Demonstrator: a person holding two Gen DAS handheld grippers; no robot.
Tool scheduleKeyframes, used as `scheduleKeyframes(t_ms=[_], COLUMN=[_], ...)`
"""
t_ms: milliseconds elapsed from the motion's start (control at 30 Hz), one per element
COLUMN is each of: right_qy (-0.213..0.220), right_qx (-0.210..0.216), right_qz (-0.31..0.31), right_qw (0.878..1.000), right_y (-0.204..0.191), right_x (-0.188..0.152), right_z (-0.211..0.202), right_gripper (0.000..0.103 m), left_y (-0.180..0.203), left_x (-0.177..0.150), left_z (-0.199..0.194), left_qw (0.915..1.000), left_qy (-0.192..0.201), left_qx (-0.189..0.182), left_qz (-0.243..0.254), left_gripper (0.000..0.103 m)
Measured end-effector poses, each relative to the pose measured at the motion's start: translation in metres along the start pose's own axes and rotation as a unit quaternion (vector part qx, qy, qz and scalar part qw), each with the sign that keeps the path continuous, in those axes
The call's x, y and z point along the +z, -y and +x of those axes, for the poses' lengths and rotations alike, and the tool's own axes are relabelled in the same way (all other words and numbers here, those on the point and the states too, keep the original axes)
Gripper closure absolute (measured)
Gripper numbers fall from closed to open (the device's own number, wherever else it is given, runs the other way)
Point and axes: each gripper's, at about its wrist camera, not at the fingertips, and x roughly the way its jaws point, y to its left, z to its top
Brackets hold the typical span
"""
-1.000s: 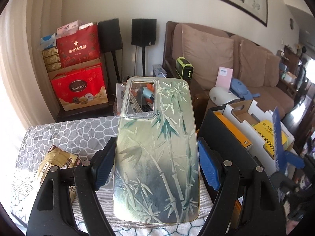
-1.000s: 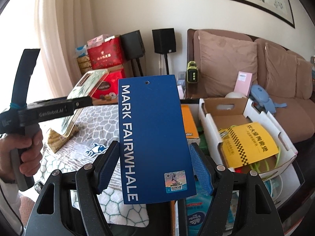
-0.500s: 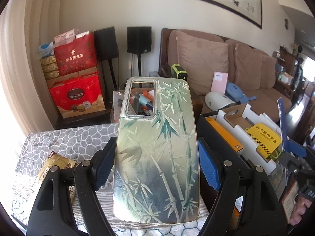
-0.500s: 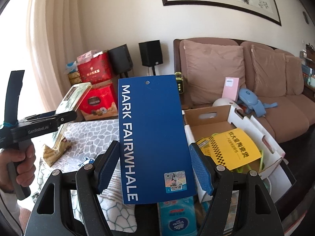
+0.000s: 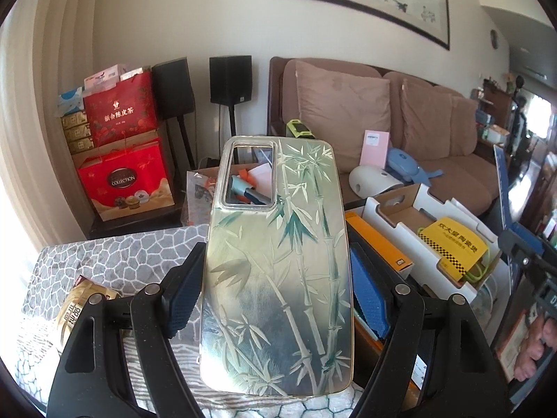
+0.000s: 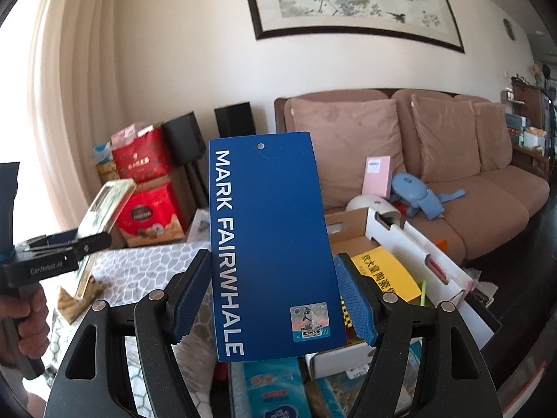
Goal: Organize objects
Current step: 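Carry the phone case and blue card toward the cardboard box with both tools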
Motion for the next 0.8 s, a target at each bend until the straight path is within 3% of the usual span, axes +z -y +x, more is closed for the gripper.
scheduleKeyframes(t_ms=[300, 800], right_qy=[0.027, 0.071], right_qx=[-0.022, -0.059], right_qz=[0.036, 0.049], right_qw=[0.999, 0.995], right_y=[0.022, 0.04], right_x=[-0.006, -0.007], right_z=[0.003, -0.008], right_gripper=[0.03, 0.03], left_y=[0.011, 0.054], left_x=[-0.004, -0.005], left_z=[0.0, -0.022], left_qw=[0.9999, 0.9926], left_qy=[0.009, 0.081], left_qx=[-0.006, -0.082], left_qz=[0.009, 0.037], left_gripper=[0.027, 0.027])
